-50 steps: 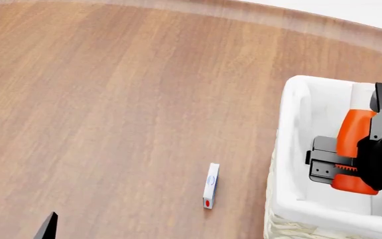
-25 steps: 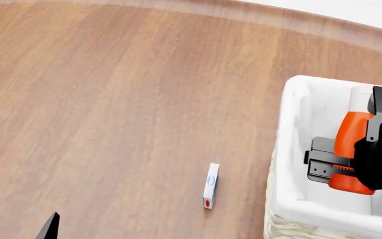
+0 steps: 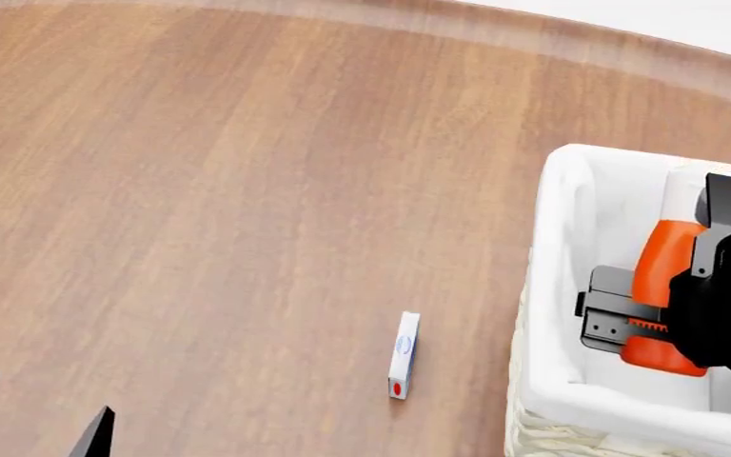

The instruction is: Pick up the ketchup, and put it in the basket.

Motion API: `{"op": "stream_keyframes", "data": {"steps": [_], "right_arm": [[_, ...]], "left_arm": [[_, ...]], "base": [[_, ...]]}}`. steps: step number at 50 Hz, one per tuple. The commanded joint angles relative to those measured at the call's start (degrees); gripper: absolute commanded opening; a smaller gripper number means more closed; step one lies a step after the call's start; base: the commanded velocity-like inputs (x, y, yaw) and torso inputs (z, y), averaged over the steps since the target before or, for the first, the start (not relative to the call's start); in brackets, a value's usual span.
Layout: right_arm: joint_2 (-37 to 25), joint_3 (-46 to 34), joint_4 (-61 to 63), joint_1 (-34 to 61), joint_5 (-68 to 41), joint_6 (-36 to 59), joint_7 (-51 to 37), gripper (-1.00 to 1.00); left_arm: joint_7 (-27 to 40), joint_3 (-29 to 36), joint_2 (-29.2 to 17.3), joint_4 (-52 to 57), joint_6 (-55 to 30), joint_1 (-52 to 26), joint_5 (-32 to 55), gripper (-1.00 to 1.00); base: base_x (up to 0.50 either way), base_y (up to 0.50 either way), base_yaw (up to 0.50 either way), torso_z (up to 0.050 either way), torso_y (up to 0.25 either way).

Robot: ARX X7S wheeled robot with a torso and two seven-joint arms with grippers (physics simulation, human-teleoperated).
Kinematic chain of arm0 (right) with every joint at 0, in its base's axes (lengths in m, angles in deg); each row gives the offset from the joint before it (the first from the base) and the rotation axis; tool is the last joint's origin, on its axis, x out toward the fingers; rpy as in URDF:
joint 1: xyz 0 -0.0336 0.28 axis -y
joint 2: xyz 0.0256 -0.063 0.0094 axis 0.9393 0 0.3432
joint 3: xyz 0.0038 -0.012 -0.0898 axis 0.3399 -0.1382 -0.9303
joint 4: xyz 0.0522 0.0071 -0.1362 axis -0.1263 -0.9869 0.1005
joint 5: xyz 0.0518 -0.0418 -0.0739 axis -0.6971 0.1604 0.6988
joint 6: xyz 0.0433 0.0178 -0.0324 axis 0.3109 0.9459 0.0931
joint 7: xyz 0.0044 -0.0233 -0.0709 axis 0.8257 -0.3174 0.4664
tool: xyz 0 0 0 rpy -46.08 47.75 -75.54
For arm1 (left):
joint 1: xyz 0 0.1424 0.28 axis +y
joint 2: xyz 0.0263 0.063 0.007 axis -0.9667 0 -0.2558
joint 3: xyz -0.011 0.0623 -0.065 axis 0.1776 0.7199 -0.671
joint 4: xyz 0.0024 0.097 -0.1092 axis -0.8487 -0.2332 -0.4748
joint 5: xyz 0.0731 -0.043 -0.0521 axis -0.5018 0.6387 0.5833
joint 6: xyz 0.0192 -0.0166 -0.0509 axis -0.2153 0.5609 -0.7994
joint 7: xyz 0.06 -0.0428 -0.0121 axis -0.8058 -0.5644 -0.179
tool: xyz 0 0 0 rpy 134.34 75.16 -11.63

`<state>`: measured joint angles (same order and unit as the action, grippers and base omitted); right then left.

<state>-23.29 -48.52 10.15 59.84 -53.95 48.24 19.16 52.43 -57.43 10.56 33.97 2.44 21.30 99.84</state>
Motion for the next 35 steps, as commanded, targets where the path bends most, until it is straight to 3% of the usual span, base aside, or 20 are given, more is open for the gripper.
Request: {"op": "stream_keyframes", "data": {"steps": [1, 32, 33, 35], "right_arm": [[1.62, 1.35, -2.05, 0.30, 2.59, -2.05, 3.96, -1.00], [2.03, 0.73, -2.79, 0.04, 3.10, -2.04, 5.53, -1.00], [2.05, 0.52, -2.76, 0.19, 3.21, -1.91, 6.01, 1.00], [2.11, 0.53, -3.50, 0.42, 3.27, -1.95, 6.28, 1.00]], "left_arm": [[-2.36, -0.37, 1.24, -2.50, 1.62, -0.29, -0.40, 1.00], [-2.14, -0.10, 0.90, -2.18, 1.46, -0.33, -0.17, 1.00], [-2.15, -0.09, 0.92, -2.22, 1.53, -0.30, -0.21, 1.00], [-2.10, -0.03, 0.94, -2.21, 1.53, -0.28, -0.33, 1.00]], "base": [[0.00, 0.00, 0.00, 0.000, 0.000], [0.00, 0.00, 0.00, 0.000, 0.000], [0.00, 0.00, 0.00, 0.000, 0.000], [0.00, 0.00, 0.00, 0.000, 0.000]]}}
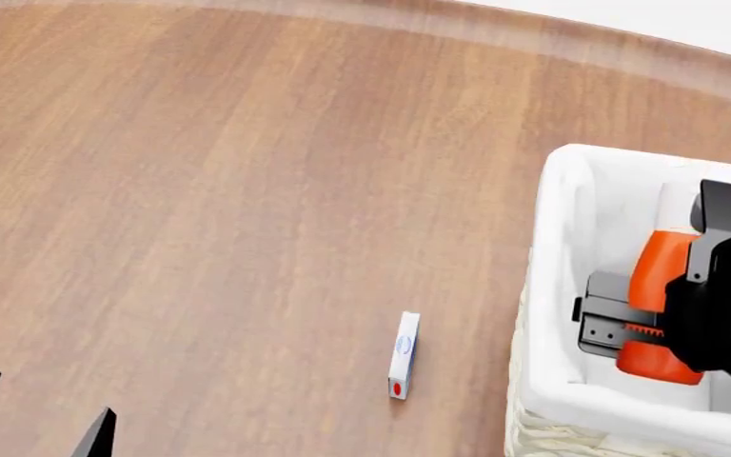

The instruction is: Pick up the ketchup, and put it in the basket.

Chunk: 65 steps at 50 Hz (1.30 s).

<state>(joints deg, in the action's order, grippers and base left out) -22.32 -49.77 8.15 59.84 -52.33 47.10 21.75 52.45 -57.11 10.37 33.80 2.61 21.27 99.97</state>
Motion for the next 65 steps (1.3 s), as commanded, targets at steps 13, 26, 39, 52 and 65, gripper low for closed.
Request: {"op": "stream_keyframes", "data": {"steps": [13, 26, 39, 52, 65], "right_arm": [[0.34, 3.05, -0.46, 0.28, 0.51, -0.18, 1.97, 1.00], [-1.29, 5.10, 3.40, -0.53, -1.91, 1.52, -1.06, 1.00], [-3.65, 8.86, 9.69, -0.30, -6.59, 5.54, -7.85, 1.00], [-6.09, 13.32, 16.26, -0.88, -12.41, 8.96, -15.76, 1.00], [-8.29, 17.48, 25.00, -3.63, -19.03, 11.30, -24.16, 1.00]], "left_arm": [[-2.08, -0.18, 1.01, -1.84, 1.34, -0.34, -0.45, 1.00], [-2.36, 0.10, 1.13, -2.30, 1.61, -0.50, -0.56, 1.00], [-1.90, -0.21, 0.45, 0.01, 1.83, 0.24, -0.25, 1.00], [-1.26, -0.52, -0.34, 2.60, 1.76, 0.77, 0.15, 1.00], [-0.85, -1.00, -1.12, 4.73, 1.97, 1.43, 0.83, 1.00]], "base": [[0.00, 0.00, 0.00, 0.000, 0.000], [0.00, 0.00, 0.00, 0.000, 0.000], [0.00, 0.00, 0.00, 0.000, 0.000], [0.00, 0.00, 0.00, 0.000, 0.000], [0.00, 0.00, 0.00, 0.000, 0.000]]}}
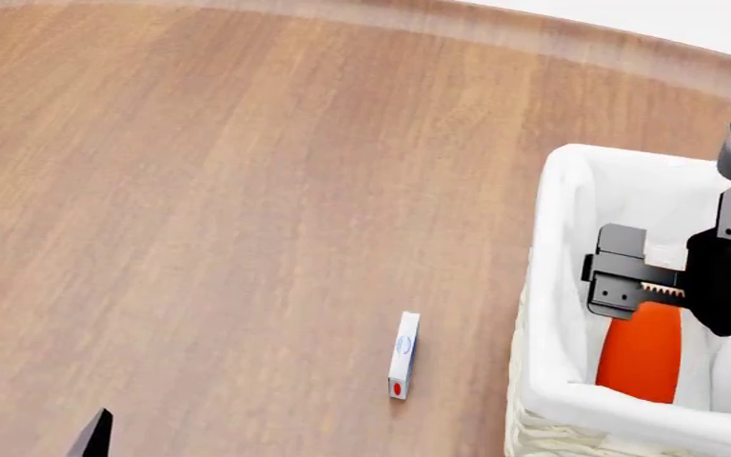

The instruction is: Pick up the ketchup, and put it in the basket.

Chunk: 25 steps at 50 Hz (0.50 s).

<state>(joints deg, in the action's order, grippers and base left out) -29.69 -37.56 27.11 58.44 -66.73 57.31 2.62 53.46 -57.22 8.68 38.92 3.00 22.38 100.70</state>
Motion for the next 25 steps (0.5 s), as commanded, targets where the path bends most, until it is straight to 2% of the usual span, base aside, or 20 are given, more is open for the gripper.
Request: {"op": "stream_keyframes", "data": {"steps": [1, 18, 25], "right_arm": [[-1.32, 5.52, 7.62, -2.70, -4.73, 0.73, -5.55, 1.00], [-6.02, 17.34, 28.40, -15.04, -20.44, -5.16, -18.95, 1.00], [-7.12, 23.68, 39.99, -24.39, -21.33, -11.67, -18.72, 1.00]], "left_arm": [[-1.85, -1.00, 0.47, -0.14, 1.70, 0.48, 0.17, 1.00], [-0.65, -3.45, -1.74, 5.35, 3.26, 3.24, 1.29, 1.00], [0.48, -4.12, -2.28, 6.95, 3.05, 3.76, 1.34, 1.00]], "base": [[0.00, 0.00, 0.00, 0.000, 0.000], [0.00, 0.00, 0.00, 0.000, 0.000], [0.00, 0.00, 0.00, 0.000, 0.000]]}}
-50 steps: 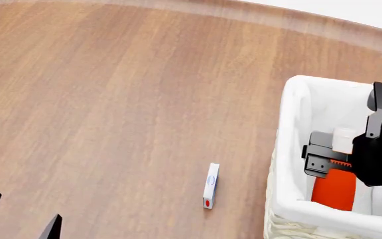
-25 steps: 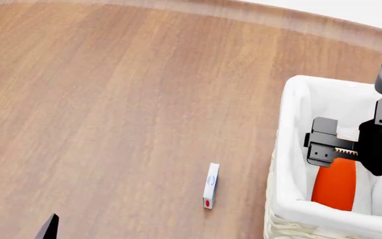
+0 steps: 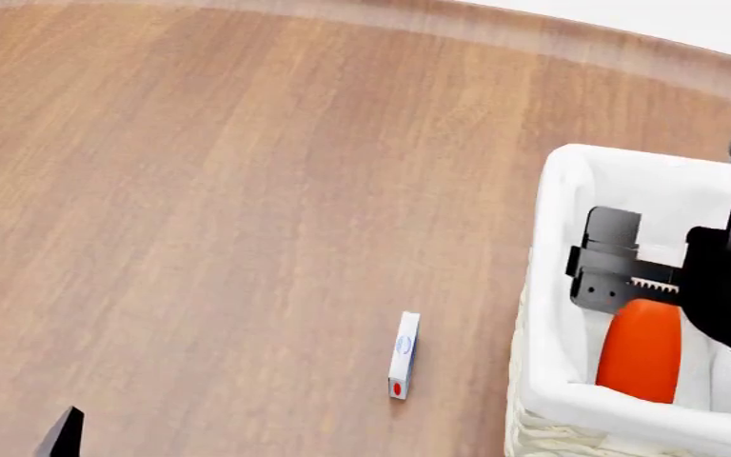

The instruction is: Pick up the ketchup, and put it in the basket.

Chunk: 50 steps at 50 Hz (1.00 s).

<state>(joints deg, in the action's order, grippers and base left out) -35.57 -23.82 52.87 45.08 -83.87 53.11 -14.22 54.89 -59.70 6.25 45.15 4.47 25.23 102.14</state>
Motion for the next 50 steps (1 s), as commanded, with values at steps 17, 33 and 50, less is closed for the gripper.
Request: {"op": "stream_keyframes", "data": {"steps": [17, 33, 50], "right_arm": [[4.80, 18.83, 33.24, -34.28, 15.05, -25.47, 6.90, 1.00], [5.23, 15.91, 45.48, -42.58, 35.67, -33.18, 9.71, 1.00], [6.65, 7.78, 53.52, -51.75, 58.52, -42.64, 10.78, 1.00]], "left_arm": [[1.10, -1.67, -0.40, 1.62, -0.30, 0.40, 0.37, 1.00], [2.00, -2.03, -0.61, 1.92, -0.50, 0.29, 0.54, 1.00], [2.59, -1.84, -1.07, 2.39, -1.19, -0.35, 0.81, 1.00]], "base": [[0.00, 0.00, 0.00, 0.000, 0.000], [0.00, 0.00, 0.00, 0.000, 0.000], [0.00, 0.00, 0.00, 0.000, 0.000]]}}
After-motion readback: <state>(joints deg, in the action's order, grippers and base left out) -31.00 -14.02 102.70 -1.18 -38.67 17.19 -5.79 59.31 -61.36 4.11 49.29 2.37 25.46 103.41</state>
